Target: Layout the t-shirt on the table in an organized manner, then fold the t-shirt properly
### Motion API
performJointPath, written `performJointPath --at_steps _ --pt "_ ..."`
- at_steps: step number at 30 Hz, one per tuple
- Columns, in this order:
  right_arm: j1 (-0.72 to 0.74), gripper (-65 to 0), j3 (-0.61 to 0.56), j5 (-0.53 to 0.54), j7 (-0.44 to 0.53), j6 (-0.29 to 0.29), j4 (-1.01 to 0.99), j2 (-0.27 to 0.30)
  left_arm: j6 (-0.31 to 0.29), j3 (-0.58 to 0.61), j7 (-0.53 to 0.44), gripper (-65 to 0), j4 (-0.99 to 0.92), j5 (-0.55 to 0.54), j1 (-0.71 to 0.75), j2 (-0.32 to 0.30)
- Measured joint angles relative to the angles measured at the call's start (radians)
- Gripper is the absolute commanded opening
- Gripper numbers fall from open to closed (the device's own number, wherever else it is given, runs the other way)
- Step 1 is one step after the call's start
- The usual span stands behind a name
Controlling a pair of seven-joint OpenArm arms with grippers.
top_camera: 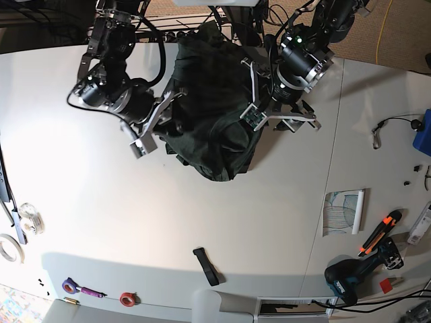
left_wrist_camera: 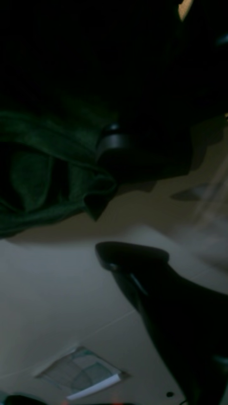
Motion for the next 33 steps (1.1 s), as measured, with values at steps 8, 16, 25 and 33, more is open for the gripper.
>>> performJointPath --at_steps 8,16,25,33 --pt "0.0 -46.9 -0.002 0.129 0.006 0.028 0.135 -0.003 0.105 -0.001 -0.053 -60.6 0.0 0.216 0.0 0.0" --pt "0.0 -65.0 -0.151 0.004 0.021 0.028 0.102 -0.015 0.131 -0.08 -0.06 -65.0 0.0 0.237 0.0 0.0" --pt "-0.003 -65.0 -0.35 -0.248 0.12 0.012 -0.183 -0.015 0.076 -0.272 -0.08 -65.0 0.0 0.018 0.015 0.001" --pt "0.028 -65.0 -0.335 -0.357 0.416 -0.154 -0.366 -0.022 0.045 -0.341 -0.132 -65.0 0.0 -0.066 0.08 0.001"
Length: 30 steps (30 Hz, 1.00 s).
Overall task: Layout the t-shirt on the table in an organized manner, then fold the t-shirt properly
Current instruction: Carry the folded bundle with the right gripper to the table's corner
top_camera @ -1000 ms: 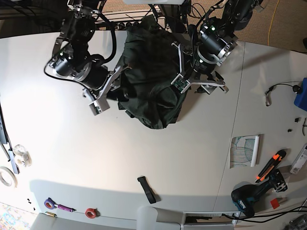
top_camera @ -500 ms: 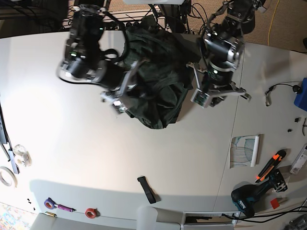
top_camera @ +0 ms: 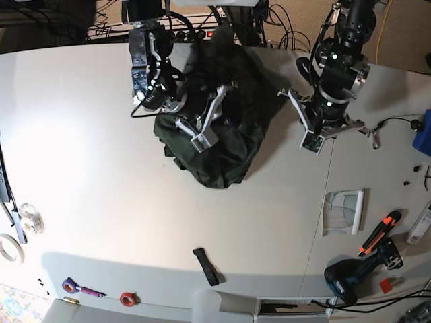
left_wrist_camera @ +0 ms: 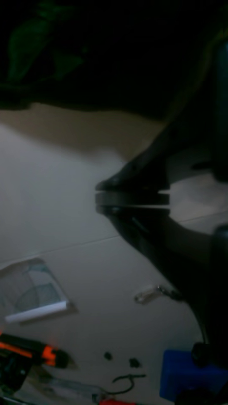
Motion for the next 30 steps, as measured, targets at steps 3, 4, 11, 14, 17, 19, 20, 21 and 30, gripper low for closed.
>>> performJointPath --at_steps 3,4,11,14,17,19,20,21,30 --pt "0.009 -65.0 0.072 -0.023 0.03 -0.065 0.0 0.016 0.0 0.002 0.0 -65.0 0.0 -0.006 0.007 0.002" --pt "0.016 -65.0 0.108 -0.04 0.037 -0.082 0.0 0.025 0.0 0.001 0.0 -65.0 0.0 -0.006 0.007 0.003" --pt "0.027 -65.0 0.402 -0.076 0.042 -0.125 0.003 0.119 -0.03 0.002 0.0 -65.0 0.0 -0.014 0.006 0.002" --pt "0.023 -65.0 0.491 -0.12 0.02 -0.143 0.002 0.196 -0.03 0.002 -0.001 -65.0 0.0 -0.047 0.006 0.002" --pt "0.013 -65.0 0.556 -0.165 -0.015 -0.165 -0.008 0.274 -0.051 0.001 -0.001 -65.0 0.0 -0.07 0.006 0.002" --pt "0.008 -65.0 0.585 -0.18 -0.041 -0.176 -0.015 0.314 -0.053 0.002 -0.001 -65.0 0.0 -0.096 0.006 0.002" --pt "0.005 -65.0 0.597 -0.19 -0.042 -0.175 -0.018 0.328 -0.053 0.002 -0.001 -65.0 0.0 -0.1 0.006 0.003" --pt "0.002 -65.0 0.604 -0.195 -0.045 -0.175 -0.021 0.341 -0.053 0.002 0.0 -65.0 0.0 -0.1 0.006 0.002" --pt "-0.006 -65.0 0.608 -0.192 -0.018 -0.183 -0.029 0.381 -0.053 0.002 -0.005 -65.0 0.0 -0.1 0.006 0.002"
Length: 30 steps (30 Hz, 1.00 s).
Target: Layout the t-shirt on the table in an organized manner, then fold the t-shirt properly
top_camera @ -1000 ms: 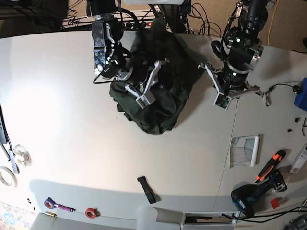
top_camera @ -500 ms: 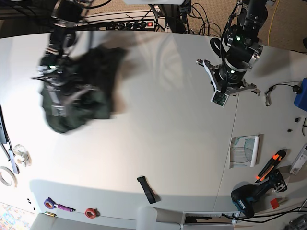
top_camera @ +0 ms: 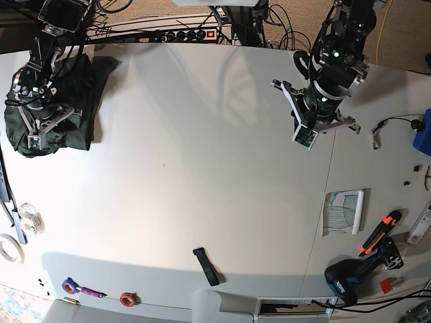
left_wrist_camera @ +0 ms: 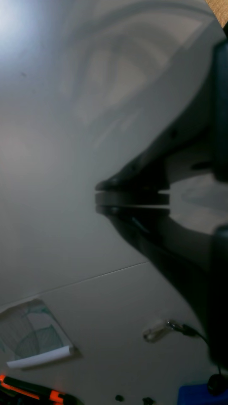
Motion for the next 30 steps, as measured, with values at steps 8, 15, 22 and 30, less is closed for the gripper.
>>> performJointPath --at_steps 8,15,22,30 --pt "0.074 -65.0 0.0 -0.001 0.083 -0.033 -0.004 0.001 0.057 0.0 -0.13 -65.0 0.0 0.0 -0.002 0.0" --pt "0.198 -65.0 0.001 -0.007 0.195 0.029 -0.003 0.006 0.057 0.0 -0.188 -65.0 0.0 0.0 -0.071 0.0" --pt "0.217 -65.0 0.0 0.133 0.23 0.256 0.121 0.006 0.057 0.0 -0.328 -65.0 0.0 -0.046 -0.098 0.0" --pt "0.13 -65.0 -0.002 0.319 0.169 0.367 0.273 0.006 0.028 0.0 -0.319 -65.0 0.002 -0.082 -0.058 0.006"
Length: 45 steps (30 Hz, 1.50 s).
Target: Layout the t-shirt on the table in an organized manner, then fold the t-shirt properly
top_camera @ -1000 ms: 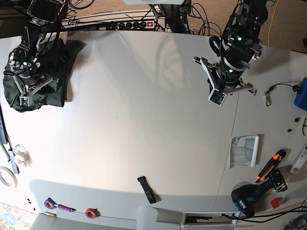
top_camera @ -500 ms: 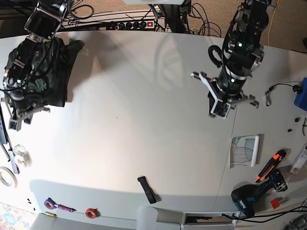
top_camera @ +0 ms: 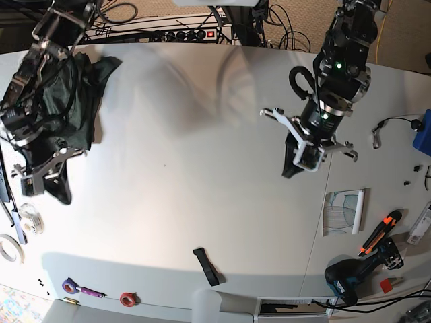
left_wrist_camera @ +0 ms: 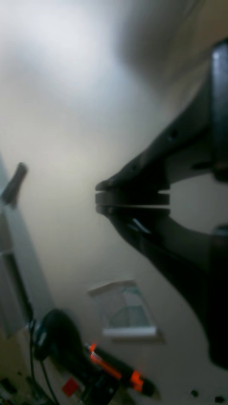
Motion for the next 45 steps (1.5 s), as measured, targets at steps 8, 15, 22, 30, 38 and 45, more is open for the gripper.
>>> performJointPath --at_steps 8,15,22,30,38,45 --pt "-0.243 -65.0 -0.001 0.072 -0.026 0.002 0.195 0.035 -0.046 0.0 0.094 -65.0 0.142 0.132 0.179 -0.006" --pt "-0.438 -65.0 0.0 0.114 -0.028 0.003 0.342 0.084 -0.059 -0.001 0.163 -65.0 0.145 0.151 0.322 -0.006" --pt "-0.639 -65.0 -0.001 0.174 -0.118 0.005 0.442 0.085 -0.09 0.0 0.222 -65.0 0.145 0.144 0.485 -0.045" --pt "-0.808 -65.0 -0.001 0.3 -0.392 0.001 0.447 0.17 -0.052 -0.002 0.351 -65.0 0.146 0.148 0.665 -0.24" --pt "-0.928 -65.0 -0.002 0.427 -0.704 0.001 0.447 0.17 -0.05 -0.003 0.477 -65.0 0.146 0.144 0.877 -0.32" --pt "-1.031 -65.0 -0.002 0.43 -0.69 0.001 0.447 0.171 -0.05 -0.004 0.48 -65.0 0.146 0.023 0.977 -0.319"
